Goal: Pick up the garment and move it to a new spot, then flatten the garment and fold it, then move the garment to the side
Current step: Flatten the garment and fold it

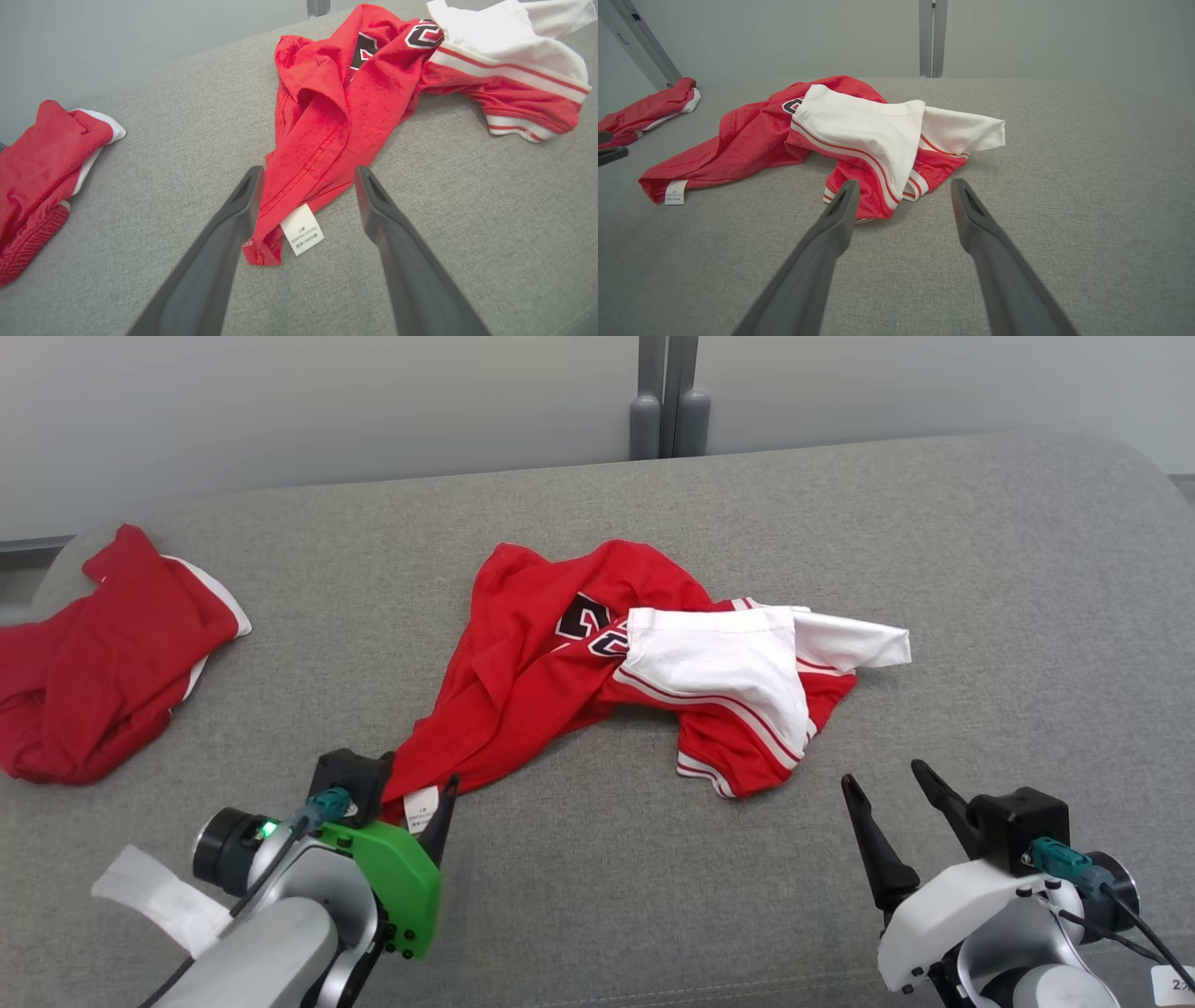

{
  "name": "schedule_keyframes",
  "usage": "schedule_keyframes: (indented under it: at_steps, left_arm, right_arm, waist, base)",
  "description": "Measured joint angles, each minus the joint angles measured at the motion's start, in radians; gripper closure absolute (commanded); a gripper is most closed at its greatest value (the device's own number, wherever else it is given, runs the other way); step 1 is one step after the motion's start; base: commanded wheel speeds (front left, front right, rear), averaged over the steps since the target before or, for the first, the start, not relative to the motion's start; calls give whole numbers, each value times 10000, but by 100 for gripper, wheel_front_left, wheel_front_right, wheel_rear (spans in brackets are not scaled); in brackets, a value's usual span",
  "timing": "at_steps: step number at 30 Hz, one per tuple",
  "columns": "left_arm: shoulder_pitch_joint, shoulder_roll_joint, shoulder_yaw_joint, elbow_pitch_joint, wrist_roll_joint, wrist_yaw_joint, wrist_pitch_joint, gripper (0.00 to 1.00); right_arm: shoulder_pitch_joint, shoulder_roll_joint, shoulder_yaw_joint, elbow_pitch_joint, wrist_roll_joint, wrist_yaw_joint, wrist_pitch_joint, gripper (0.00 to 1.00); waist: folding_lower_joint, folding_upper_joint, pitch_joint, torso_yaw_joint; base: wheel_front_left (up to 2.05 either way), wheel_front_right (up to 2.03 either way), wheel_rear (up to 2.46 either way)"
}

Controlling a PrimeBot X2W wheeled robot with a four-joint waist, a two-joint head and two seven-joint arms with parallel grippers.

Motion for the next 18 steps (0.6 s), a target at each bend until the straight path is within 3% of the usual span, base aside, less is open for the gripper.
schedule_keyframes:
  at_steps: [6, 18]
  left_arm:
    - [-503, -692, -660, 788, 709, -38, 105, 0]
    - [-1465, -1985, -253, 2809, 4, -311, 541, 0]
  right_arm:
    - [-77, 0, 0, -8, 0, 0, -12, 0]
    - [-173, 0, 90, 52, 21, 0, -102, 0]
  waist:
    - [0, 0, 121, -191]
    - [0, 0, 473, -654]
  base:
    - [0, 0, 0]
    - [0, 0, 0]
